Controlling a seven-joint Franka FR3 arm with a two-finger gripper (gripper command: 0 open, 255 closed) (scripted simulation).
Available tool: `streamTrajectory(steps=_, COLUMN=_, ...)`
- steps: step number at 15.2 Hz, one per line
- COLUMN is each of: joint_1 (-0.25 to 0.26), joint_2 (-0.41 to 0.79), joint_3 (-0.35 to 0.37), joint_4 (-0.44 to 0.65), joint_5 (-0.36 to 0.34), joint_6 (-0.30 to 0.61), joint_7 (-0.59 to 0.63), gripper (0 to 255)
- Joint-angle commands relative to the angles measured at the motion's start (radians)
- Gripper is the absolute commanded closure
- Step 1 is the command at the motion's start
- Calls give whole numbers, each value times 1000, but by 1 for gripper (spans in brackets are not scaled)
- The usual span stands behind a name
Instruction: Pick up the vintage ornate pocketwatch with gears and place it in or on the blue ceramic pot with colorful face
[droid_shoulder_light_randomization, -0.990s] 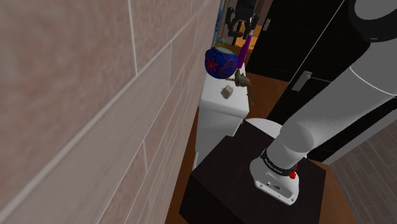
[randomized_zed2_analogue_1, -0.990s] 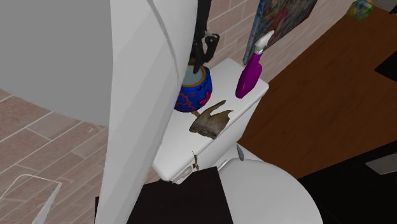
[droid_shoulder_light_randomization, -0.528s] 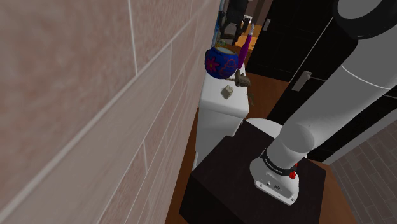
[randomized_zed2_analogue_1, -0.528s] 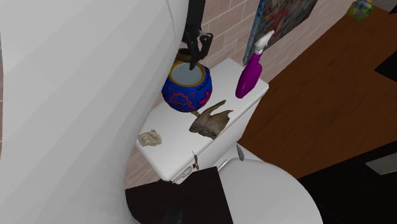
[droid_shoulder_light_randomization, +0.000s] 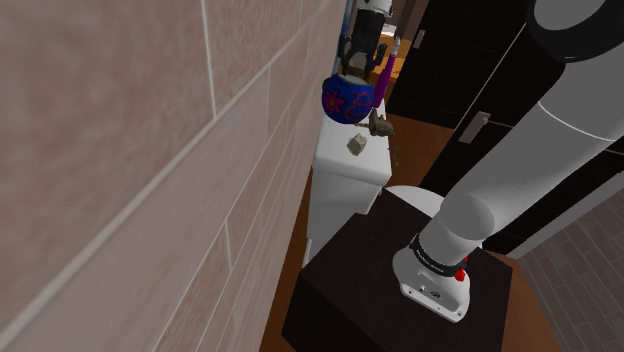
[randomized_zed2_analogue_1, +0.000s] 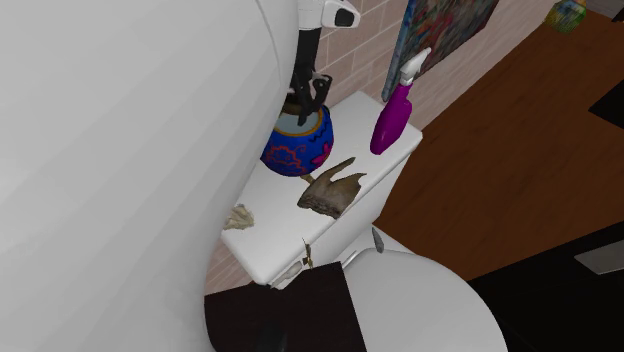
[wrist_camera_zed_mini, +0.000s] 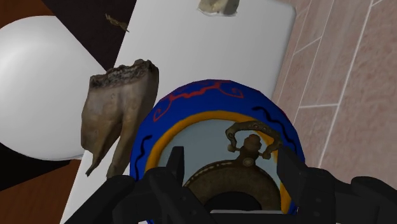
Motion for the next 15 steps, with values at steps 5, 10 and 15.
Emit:
streamTrajectory(steps=5, joint_1=-1, joint_2=1, joint_3=-1, joint_4=-10, joint_5=0, joint_6=12, joint_7=-3, gripper=255)
streamTrajectory(steps=10, joint_1=-1, joint_2=1, joint_3=-1, joint_4=-10, joint_5=0, joint_6=12, joint_7=-3, gripper=0)
streamTrajectory(steps=15, joint_1=-5, joint_2=24, joint_3=-6, joint_4=81, joint_5=2, joint_6=-58, joint_7=-4, gripper=0)
